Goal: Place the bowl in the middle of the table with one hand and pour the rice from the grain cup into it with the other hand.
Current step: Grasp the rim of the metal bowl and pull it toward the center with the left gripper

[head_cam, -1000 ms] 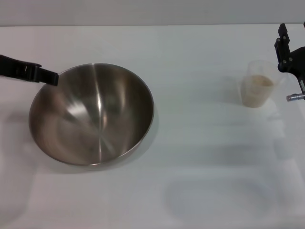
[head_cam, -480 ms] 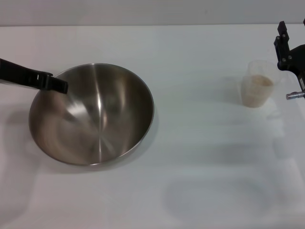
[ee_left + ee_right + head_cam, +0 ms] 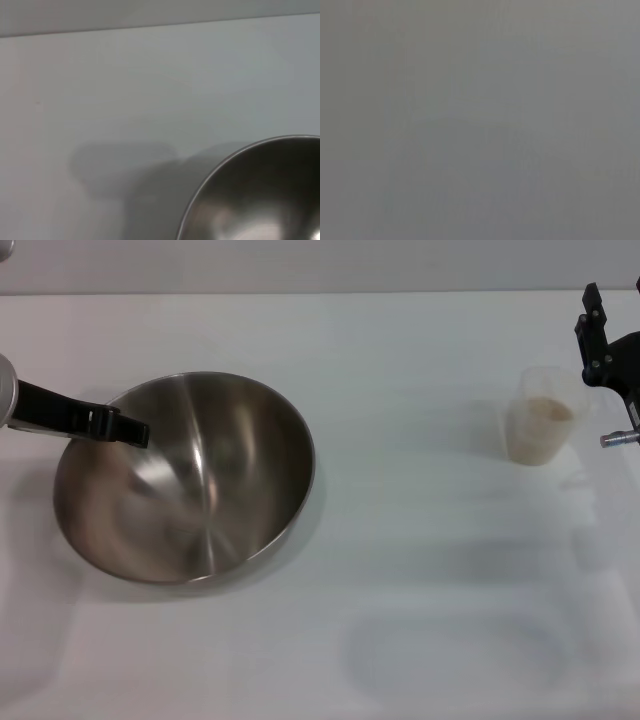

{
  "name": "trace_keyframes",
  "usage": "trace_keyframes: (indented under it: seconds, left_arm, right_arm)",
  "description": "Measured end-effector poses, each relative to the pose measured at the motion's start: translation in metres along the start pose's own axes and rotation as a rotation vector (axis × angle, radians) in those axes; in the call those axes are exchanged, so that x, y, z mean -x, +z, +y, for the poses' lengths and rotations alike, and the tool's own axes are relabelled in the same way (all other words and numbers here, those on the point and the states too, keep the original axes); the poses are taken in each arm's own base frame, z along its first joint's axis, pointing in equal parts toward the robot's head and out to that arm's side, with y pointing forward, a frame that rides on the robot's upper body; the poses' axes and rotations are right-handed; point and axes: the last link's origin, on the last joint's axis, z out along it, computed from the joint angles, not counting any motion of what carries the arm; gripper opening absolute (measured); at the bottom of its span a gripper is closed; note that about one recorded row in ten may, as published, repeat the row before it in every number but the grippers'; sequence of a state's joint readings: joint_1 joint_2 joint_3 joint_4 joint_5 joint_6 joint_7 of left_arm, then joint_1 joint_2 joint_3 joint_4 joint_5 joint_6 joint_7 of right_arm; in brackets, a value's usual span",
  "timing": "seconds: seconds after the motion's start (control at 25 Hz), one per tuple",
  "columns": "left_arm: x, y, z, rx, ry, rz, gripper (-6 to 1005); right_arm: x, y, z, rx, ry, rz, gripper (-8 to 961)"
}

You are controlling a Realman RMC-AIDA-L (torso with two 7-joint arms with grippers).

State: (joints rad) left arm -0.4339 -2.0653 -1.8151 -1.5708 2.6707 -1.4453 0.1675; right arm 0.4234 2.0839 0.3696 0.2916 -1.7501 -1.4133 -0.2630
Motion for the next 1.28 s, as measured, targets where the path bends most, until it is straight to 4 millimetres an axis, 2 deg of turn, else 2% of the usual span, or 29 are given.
trace_keyframes:
  seconds: [0.28,0.48,0.72,1.28]
  left_arm:
    - [0.0,0.003,-0.001,-0.002,0.002,0.002,737]
    - [-0.007,-0.009,0.006,-0.004,0.032,0.044,737]
    - [-0.011,-0.014,0.01,-0.005,0.048,0.06,737]
    - [-0.012,-0.014,-0.006,-0.095,0.048,0.059,736]
  right_arm:
    - [0.0,0.0,-0.001,0.0,-0.003,0.0,501]
    - [0.0,0.0,-0.001,0.0,-0.005,0.001,500]
    - [-0.001,0.0,-0.002,-0.001,-0.008,0.002,500]
    - [0.0,0.0,-0.002,-0.001,-0.009,-0.004,500]
